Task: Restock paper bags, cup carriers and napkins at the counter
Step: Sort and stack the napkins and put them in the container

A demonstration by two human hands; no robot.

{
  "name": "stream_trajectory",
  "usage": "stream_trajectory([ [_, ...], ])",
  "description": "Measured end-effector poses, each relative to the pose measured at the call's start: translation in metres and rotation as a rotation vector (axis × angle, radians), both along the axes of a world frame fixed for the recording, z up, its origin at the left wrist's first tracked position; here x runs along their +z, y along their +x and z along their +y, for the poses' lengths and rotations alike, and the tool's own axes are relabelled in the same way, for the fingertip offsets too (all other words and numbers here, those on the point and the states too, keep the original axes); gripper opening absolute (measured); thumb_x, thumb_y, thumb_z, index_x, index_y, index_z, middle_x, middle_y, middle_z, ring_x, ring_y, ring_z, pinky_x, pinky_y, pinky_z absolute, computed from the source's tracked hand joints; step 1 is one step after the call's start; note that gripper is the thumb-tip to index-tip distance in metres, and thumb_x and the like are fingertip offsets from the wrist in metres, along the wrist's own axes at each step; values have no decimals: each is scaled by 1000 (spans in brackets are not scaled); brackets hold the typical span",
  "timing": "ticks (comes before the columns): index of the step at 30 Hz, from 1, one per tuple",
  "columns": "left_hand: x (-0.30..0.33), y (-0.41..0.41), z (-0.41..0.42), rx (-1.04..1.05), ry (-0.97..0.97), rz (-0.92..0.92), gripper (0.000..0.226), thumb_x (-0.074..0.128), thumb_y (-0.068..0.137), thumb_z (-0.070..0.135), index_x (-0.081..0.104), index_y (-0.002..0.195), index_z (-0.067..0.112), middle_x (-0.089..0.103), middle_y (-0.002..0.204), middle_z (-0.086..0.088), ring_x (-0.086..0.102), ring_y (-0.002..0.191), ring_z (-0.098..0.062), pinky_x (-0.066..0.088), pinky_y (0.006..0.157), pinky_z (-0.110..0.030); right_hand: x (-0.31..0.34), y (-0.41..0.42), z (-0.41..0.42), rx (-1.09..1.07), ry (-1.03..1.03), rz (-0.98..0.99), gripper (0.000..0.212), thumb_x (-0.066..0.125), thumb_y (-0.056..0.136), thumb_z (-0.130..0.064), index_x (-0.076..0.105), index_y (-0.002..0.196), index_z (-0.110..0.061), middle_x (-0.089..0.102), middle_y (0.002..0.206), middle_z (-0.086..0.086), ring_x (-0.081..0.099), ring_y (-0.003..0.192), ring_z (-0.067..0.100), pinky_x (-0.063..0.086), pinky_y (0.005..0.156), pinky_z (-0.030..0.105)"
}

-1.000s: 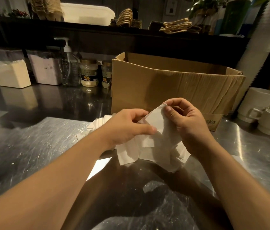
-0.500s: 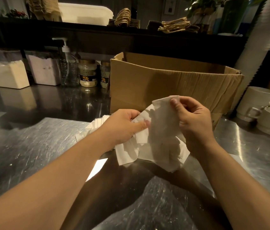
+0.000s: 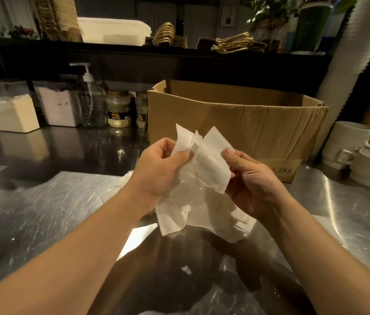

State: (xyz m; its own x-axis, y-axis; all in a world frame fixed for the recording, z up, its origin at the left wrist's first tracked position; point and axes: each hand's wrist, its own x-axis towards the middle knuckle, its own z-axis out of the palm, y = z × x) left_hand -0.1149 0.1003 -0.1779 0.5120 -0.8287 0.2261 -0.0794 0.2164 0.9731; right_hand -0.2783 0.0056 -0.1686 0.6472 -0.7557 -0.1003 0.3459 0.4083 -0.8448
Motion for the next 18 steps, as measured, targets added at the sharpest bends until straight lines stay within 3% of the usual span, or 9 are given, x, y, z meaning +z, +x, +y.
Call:
stream_trajectory([
  [3,0,-1,1,-80,-43,47,32,74,78,36,64,103,19,76,95,2,75,90,-22,63,79,-42,-1,3,3,-32,38,-18,33,67,91,-12,64,123,-3,75,111,19,75,96,34,65,67,43],
  [6,-2,-1,1,-120,-34,26,41,74,72,39,65,109,22,75,101,0,74,94,-24,62,84,-45,-3,5,3,-55,63,-11,34,67,92,-15,66,125,-4,75,111,18,75,96,33,65,66,43],
  [9,-4,-1,0,-156,-21,13,35,72,83,30,64,117,25,74,108,-2,72,102,-26,59,93,-52,-4,7,4,-37,69,19,38,68,89,-21,68,122,-4,76,108,17,77,86,29,63,60,39],
  [13,-5,-1,-2,-195,-7,8,35,70,94,26,59,127,28,73,114,-1,71,106,-26,59,93,-52,-4,7,3,-18,40,77,46,74,75,-27,71,116,-7,77,105,16,76,86,27,65,66,39],
  [16,-3,-2,-1,-240,7,75,47,72,82,39,63,126,28,74,114,-5,73,103,-27,61,88,-47,-5,6,1,-12,10,97,34,73,85,-21,72,115,-5,76,105,15,73,90,29,64,75,42],
  [18,-2,-2,-1,-219,40,95,41,71,81,38,67,120,24,77,107,-4,75,96,-25,62,82,-43,-8,8,1,-16,-4,109,24,67,95,-16,71,115,-3,72,94,12,70,77,23,65,73,41],
])
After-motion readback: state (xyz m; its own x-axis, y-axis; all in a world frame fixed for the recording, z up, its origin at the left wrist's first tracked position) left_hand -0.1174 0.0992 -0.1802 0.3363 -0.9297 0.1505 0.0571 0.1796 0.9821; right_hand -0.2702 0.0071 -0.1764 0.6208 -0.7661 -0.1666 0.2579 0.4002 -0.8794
